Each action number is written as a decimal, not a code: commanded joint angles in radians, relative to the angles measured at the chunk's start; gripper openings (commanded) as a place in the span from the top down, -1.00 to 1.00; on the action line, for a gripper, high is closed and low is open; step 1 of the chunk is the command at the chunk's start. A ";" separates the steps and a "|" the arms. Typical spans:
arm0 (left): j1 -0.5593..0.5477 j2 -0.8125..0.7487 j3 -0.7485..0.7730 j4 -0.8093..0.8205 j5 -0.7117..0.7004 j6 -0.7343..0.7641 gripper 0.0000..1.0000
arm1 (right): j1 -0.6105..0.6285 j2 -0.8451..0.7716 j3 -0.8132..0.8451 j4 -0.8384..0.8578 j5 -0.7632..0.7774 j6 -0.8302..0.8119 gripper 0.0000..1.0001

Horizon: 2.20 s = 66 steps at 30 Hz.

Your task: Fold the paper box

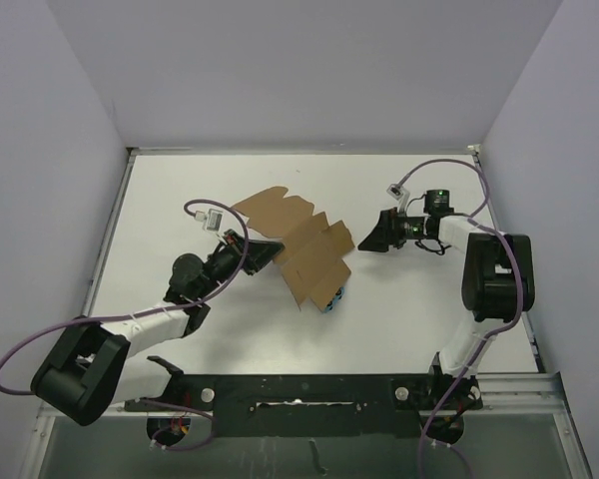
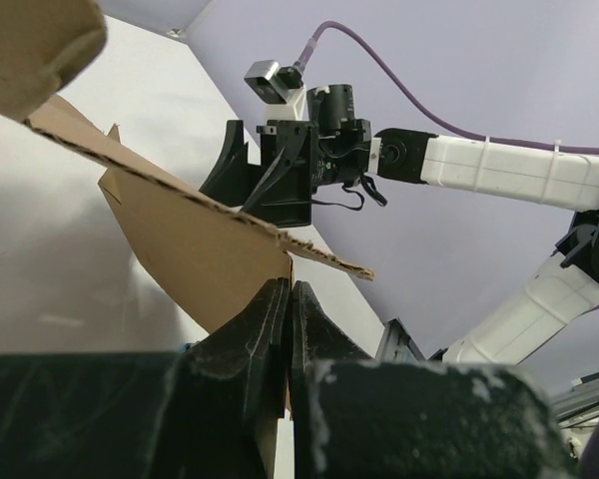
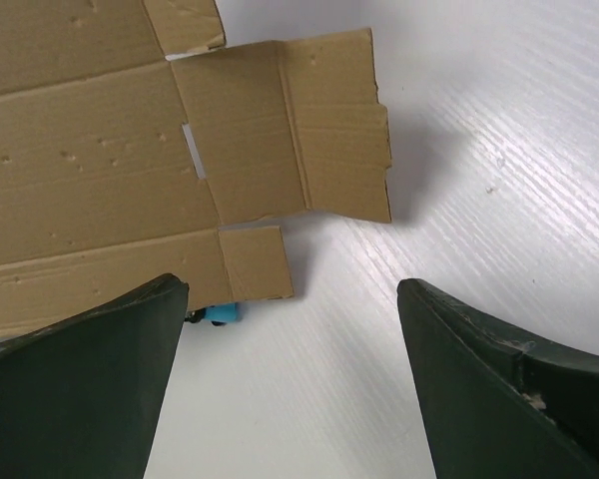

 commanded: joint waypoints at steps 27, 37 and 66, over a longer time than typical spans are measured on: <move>0.006 -0.007 0.004 0.018 0.051 0.031 1.00 | 0.127 0.283 0.247 0.107 -0.119 0.028 -0.34; 0.056 -0.024 -0.027 -0.053 0.040 0.049 1.00 | 0.088 0.179 0.218 0.121 -0.156 0.041 1.00; 0.644 0.370 0.459 -0.151 0.579 -0.082 -0.81 | 0.019 -0.183 0.271 -0.368 -0.066 -0.495 1.00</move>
